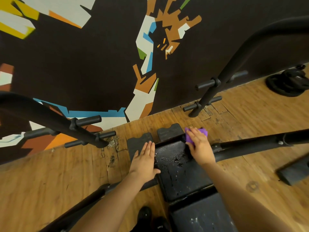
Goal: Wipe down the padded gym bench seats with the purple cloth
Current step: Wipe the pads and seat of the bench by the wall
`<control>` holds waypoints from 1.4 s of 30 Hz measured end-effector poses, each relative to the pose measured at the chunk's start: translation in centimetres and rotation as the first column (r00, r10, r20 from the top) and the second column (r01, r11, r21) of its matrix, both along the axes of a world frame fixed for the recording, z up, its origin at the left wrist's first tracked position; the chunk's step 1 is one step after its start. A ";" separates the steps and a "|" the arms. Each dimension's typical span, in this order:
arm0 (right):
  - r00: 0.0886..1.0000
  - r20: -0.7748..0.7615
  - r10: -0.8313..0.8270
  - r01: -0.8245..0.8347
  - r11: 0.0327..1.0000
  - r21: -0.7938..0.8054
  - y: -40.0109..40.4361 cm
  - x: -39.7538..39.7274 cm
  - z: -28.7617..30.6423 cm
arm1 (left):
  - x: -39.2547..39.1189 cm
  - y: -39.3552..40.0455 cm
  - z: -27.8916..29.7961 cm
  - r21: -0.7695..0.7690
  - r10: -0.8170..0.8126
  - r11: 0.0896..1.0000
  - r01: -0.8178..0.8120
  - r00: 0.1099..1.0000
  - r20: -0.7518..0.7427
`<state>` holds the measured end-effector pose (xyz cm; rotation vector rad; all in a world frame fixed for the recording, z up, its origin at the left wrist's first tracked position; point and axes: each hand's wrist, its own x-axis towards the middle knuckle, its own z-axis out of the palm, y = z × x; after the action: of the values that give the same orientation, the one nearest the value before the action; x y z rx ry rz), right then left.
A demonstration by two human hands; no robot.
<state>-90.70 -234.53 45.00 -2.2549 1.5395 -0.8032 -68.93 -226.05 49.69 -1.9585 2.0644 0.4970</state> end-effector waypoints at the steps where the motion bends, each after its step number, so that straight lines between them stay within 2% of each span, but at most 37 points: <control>1: 0.995 0.033 -0.091 0.090 0.995 0.032 -0.3 -0.2 0.0 | 0.1 -0.1 0.0 0.007 -0.014 1.000 0.014 1.000 0.002; 4: 0.965 0.085 -0.248 0.240 0.966 0.092 0.7 2.6 -0.1 | 0.4 -0.3 0.1 0.027 -0.049 0.998 0.049 0.999 0.000; 5: 0.973 0.088 -0.211 0.205 0.976 0.076 1.7 4.2 0.0 | 0.6 -0.4 0.2 0.035 -0.059 0.998 0.059 0.998 -0.005; 8: 0.994 0.025 0.106 -0.105 0.993 -0.044 5.1 8.5 -0.6 | 0.9 -0.7 0.4 0.048 -0.075 0.996 0.077 0.996 -0.037; 9: 0.987 0.009 0.162 -0.161 0.985 -0.061 5.5 9.1 -0.8 | 1.0 -0.8 0.4 0.050 -0.074 0.996 0.077 0.996 -0.052; 17: 0.971 -0.036 0.238 -0.240 0.963 -0.123 5.3 9.1 -1.1 | 1.2 -0.5 0.3 0.071 -0.010 0.997 0.025 0.979 -0.202; 21: 0.943 -0.022 0.333 -0.332 0.930 -0.157 7.0 7.3 -2.8 | 1.3 -0.7 0.6 0.075 -0.021 0.997 0.035 0.984 -0.179; 26: 0.915 -0.047 0.401 -0.403 0.897 -0.183 6.3 7.3 -2.7 | 1.7 -0.8 1.0 0.156 -0.021 0.986 0.055 0.977 -0.213; 30: 0.882 -0.154 0.445 -0.470 0.843 -0.260 6.1 7.4 -2.7 | 2.2 -1.7 1.8 0.196 -0.082 0.974 0.116 0.981 -0.176; 34: 0.847 -0.194 0.495 -0.529 0.818 -0.226 5.3 5.4 -3.2 | 2.1 -1.8 1.8 0.184 -0.082 0.977 0.112 0.983 -0.162; 36: 0.871 -0.149 0.467 -0.490 0.842 -0.225 4.4 3.4 -2.7 | 2.0 -1.6 1.5 0.174 -0.089 0.978 0.114 0.985 -0.146; 39: 0.970 -0.046 0.237 -0.242 0.951 -0.195 2.2 -0.8 -1.7 | 1.7 -1.6 0.9 0.122 -0.102 0.986 0.113 0.990 -0.094; 42: 0.996 -0.018 0.088 -0.089 0.990 -0.111 0.8 -3.0 -0.5 | 1.1 -1.4 0.4 0.081 -0.105 0.991 0.110 0.992 -0.067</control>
<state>-93.65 -233.74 44.47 -2.3944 1.4215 -0.8706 -67.81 -227.42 50.14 -1.7949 2.1366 0.6195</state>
